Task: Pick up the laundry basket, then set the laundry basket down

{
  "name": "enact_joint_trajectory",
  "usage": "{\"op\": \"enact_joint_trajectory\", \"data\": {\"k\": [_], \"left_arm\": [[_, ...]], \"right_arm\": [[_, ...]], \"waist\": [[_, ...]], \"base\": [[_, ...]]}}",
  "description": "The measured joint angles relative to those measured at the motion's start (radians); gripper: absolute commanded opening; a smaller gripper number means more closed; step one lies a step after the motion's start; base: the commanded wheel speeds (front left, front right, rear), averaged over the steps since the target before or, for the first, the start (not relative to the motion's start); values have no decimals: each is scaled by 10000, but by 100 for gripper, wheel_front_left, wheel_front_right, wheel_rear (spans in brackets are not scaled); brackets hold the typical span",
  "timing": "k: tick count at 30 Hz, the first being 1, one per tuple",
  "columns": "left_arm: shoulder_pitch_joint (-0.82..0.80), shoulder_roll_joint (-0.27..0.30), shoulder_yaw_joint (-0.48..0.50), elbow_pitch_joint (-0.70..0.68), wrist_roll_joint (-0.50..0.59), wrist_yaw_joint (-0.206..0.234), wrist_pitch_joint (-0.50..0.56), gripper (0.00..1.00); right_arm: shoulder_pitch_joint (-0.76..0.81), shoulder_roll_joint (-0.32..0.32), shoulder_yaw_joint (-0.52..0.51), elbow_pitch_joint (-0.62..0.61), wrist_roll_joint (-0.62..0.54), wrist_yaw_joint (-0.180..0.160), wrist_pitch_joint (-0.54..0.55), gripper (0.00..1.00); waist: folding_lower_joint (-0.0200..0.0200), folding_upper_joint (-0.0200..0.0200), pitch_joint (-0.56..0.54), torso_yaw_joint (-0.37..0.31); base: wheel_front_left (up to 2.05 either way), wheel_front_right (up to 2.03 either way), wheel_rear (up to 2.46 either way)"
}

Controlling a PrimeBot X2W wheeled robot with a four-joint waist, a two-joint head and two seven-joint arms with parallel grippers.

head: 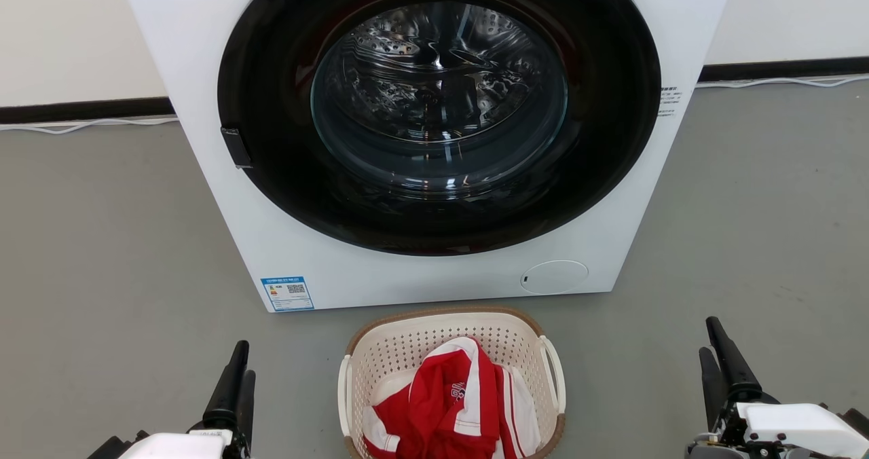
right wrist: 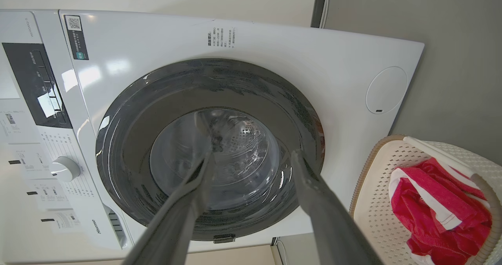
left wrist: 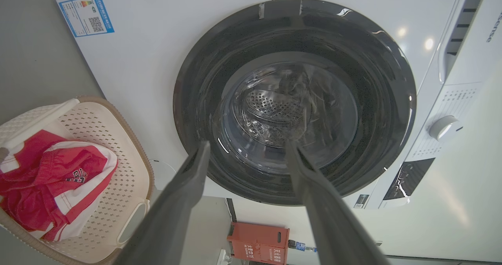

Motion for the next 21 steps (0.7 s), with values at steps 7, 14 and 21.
{"op": "enact_joint_trajectory", "data": {"k": [7, 14, 21], "left_arm": [[0, 4, -86, -4, 236, 2, -192, 100], [0, 6, -196, -56, 740, 38, -407, 100], [1, 10, -249, -155, 1346, 88, -600, 100]], "right_arm": [[3, -25, 27, -98, -665, 0, -173, 100], [9, -50, 50, -182, -1674, 0, -360, 100], [16, -82, 79, -305, -2598, 0, -543, 100]], "waist": [[0, 0, 3, -2], [-1, 0, 23, -13], [-1, 0, 41, -23]], "base": [[0, 0, 0], [0, 0, 0], [0, 0, 0]]}}
